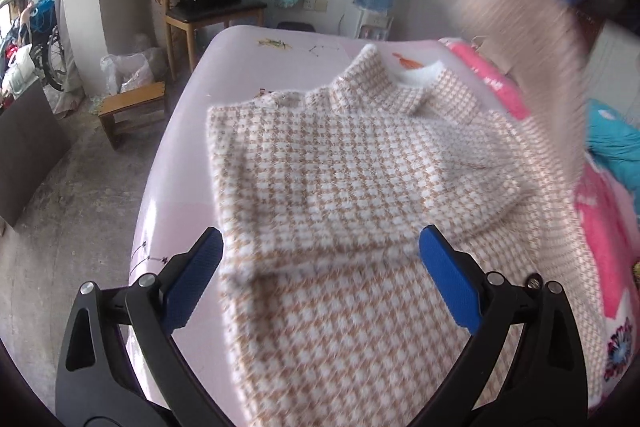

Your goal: Fold large clothes

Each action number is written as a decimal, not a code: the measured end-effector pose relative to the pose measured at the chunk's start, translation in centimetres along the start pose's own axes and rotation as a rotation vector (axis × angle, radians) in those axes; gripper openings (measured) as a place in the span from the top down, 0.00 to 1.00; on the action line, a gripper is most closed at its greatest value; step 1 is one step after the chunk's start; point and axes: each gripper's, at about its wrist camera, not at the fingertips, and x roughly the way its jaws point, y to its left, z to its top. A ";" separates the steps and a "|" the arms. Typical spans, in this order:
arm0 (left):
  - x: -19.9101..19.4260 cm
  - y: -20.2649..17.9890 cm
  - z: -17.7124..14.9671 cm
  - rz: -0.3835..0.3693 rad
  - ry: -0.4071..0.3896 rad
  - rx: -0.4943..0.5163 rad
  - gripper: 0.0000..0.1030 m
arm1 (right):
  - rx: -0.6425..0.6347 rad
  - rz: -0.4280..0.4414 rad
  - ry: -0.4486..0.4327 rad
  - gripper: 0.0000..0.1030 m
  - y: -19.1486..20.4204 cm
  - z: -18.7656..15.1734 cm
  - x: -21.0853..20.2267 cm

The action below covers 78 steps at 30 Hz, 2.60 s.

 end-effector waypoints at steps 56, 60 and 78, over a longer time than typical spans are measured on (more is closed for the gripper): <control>8.8 4.6 7.4 -0.078 0.114 -0.246 0.63 | 0.444 -0.209 0.097 0.48 -26.8 -11.9 0.4; 11.2 4.7 7.6 -0.070 0.151 -0.266 0.70 | 0.461 -0.221 0.062 0.54 -27.4 -10.9 0.0; 11.3 3.3 7.6 -0.015 0.088 -0.183 0.95 | 0.358 -0.304 0.123 0.88 -28.2 -8.9 3.2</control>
